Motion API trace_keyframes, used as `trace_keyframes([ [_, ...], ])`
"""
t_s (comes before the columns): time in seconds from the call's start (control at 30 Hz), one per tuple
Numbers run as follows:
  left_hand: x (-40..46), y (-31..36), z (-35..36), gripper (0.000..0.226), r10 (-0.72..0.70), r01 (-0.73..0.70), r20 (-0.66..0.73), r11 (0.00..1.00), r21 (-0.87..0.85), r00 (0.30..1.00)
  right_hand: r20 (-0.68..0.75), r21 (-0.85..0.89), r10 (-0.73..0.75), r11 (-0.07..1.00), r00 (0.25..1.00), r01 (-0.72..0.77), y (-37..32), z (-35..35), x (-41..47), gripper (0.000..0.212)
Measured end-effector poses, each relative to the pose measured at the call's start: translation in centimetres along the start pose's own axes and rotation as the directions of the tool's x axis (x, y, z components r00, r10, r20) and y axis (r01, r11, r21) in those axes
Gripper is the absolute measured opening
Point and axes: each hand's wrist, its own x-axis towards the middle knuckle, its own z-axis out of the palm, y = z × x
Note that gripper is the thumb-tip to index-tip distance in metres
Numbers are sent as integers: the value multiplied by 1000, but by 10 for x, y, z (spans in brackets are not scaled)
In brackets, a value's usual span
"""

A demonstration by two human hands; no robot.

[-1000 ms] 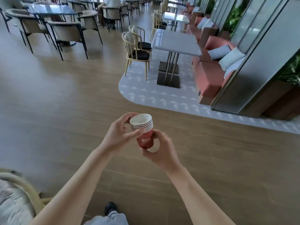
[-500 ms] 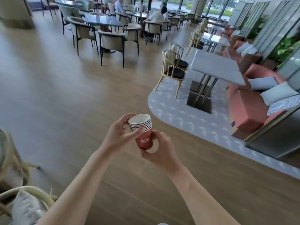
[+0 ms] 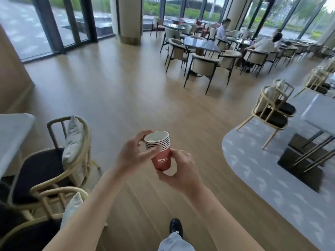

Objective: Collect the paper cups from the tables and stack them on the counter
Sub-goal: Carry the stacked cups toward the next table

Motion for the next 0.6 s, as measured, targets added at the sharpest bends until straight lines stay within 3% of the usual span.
trace_keyframes([
  [0.23,60,-8,3,45,-16,32,-115,990,138,993,52,56,-149,988,987,146,48,18,78,64],
  [0.5,158,-2,46,74,13,37,-120,914,404,993,77,193,-136,974,988,119,126,18,161,63],
  [0.6,192,1,61,71,-4,68,-146,895,442,989,95,227,-142,967,985,117,153,15,191,61],
])
